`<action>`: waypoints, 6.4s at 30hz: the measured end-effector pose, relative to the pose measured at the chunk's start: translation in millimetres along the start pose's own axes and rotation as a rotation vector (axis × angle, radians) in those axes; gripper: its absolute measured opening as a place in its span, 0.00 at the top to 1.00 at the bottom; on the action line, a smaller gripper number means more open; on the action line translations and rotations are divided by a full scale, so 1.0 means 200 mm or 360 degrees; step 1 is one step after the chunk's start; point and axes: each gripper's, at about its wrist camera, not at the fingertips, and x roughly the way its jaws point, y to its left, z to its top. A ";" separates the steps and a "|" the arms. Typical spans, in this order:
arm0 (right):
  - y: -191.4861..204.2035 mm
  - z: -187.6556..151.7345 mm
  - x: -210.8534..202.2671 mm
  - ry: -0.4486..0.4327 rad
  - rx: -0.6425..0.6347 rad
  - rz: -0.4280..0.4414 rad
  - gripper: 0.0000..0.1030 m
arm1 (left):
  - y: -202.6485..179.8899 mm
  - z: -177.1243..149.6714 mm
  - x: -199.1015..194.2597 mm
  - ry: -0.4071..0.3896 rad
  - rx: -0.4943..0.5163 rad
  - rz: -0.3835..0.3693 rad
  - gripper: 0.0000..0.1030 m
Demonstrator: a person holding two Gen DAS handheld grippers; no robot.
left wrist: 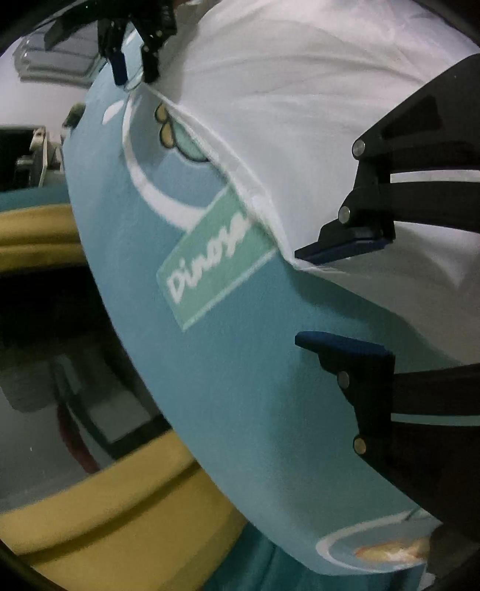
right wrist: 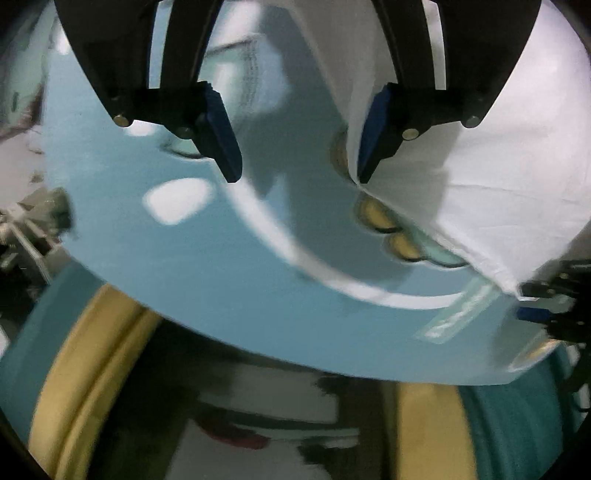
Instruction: Fold large clothes
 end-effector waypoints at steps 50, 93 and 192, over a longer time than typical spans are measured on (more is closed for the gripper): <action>-0.23 -0.60 -0.31 0.0091 0.0090 -0.0143 0.33 | 0.45 -0.58 -0.23 0.0007 -0.0592 0.0257 0.50; -0.41 -0.60 -0.24 0.0059 0.0575 -0.0352 0.97 | 0.28 -0.49 -0.18 0.0057 -0.0297 0.0251 0.42; 0.53 -0.79 -0.49 -0.0329 0.0358 0.0078 0.22 | -0.50 -0.66 -0.60 -0.0111 -0.0492 0.0122 0.47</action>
